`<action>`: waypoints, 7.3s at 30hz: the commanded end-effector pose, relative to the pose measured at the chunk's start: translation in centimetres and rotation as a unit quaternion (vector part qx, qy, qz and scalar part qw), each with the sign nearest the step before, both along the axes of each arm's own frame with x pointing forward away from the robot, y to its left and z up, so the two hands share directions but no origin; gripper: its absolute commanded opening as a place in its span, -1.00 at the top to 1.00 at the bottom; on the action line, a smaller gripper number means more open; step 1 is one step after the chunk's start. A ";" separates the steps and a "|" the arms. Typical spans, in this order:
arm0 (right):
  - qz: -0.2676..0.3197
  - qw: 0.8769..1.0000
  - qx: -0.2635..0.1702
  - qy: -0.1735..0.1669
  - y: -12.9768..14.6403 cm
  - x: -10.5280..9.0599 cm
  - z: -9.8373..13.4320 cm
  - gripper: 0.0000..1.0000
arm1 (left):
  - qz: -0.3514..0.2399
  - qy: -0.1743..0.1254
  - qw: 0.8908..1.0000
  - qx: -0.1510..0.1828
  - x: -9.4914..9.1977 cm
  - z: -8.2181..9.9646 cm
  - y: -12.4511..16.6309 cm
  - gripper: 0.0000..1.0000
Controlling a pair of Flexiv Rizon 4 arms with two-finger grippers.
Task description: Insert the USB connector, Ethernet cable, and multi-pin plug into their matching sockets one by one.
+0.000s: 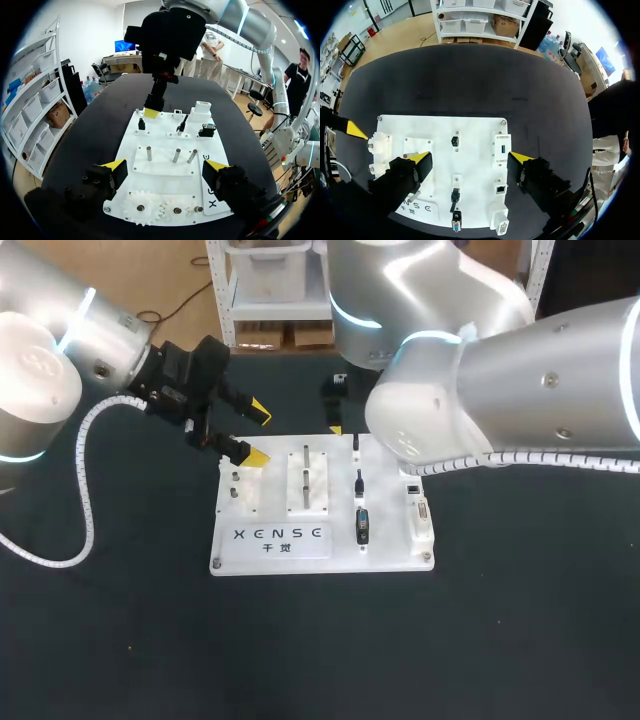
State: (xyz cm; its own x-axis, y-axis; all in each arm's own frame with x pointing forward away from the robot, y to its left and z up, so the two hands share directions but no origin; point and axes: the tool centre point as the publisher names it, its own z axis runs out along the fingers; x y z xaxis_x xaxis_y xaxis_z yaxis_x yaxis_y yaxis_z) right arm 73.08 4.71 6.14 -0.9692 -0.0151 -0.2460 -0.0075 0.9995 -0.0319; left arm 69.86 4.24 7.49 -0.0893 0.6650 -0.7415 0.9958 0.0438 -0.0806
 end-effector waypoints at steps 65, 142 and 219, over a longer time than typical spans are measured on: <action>0.022 1.000 0.012 0.010 1.4 0.8 -1.1 1.00 | -0.001 0.001 1.000 0.001 0.1 0.0 0.0 -1.00; -0.020 1.000 0.011 0.019 -4.5 -0.6 -3.5 1.00 | -0.001 0.001 1.000 0.001 0.1 0.0 0.0 -1.00; -0.029 0.999 0.026 0.036 -0.6 -2.0 -0.5 -1.00 | -0.001 0.001 1.000 0.001 0.1 0.0 0.0 -1.00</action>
State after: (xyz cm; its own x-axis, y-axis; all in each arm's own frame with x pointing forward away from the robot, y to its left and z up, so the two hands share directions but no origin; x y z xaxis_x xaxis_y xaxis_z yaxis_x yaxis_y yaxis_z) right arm 71.41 3.67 5.51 -0.9810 0.0554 -0.1860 0.0521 0.9984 0.0230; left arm 69.87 4.24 7.49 -0.0892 0.6651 -0.7414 0.9958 0.0438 -0.0806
